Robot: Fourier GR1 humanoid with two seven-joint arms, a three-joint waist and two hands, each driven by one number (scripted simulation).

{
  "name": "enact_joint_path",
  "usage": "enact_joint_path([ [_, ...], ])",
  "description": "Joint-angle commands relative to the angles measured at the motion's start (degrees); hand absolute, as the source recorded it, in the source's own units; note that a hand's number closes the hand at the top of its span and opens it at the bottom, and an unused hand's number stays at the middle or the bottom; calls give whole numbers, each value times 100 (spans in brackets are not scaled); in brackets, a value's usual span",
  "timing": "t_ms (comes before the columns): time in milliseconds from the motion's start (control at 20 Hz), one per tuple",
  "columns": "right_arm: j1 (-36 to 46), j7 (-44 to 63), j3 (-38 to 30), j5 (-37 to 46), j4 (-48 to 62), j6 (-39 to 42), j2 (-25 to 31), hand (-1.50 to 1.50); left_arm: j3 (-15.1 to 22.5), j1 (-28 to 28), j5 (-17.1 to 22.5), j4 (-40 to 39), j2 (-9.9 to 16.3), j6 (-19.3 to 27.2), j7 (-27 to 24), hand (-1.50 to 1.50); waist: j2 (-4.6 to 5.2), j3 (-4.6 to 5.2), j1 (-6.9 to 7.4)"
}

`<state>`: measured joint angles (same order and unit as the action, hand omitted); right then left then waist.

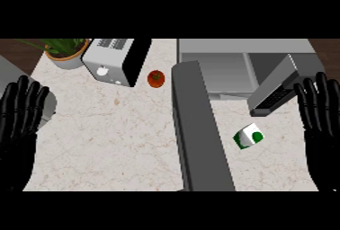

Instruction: Pick up the milk, place it into the microwave and close the microwave

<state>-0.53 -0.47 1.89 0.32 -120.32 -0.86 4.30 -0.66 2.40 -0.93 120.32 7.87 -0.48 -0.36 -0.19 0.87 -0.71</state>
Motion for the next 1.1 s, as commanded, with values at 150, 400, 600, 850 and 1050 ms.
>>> enact_joint_path([
  [150,-421,-577,-248,48,246,163,44,-150,510,-270,-533,-74,-456,302,-90,-150,18,-90,56],
  [400,-1072,-29,16,-400,-245,477,27,-150,1025,345,88,-810,-772,664,-249,-150,16,-83,-6],
  [600,-1783,-653,-177,-608,-48,742,36,-150,1793,548,-179,-1190,-781,1366,-927,-150,15,-88,26],
  [850,-2890,-1364,184,-249,-249,950,-99,-150,2577,732,-300,-1418,-785,2081,-1306,-150,8,-87,11],
  [1050,-2884,-1643,-124,-259,286,1097,37,-150,3326,940,-426,-1237,-786,2558,-1330,-150,10,-88,41],
])
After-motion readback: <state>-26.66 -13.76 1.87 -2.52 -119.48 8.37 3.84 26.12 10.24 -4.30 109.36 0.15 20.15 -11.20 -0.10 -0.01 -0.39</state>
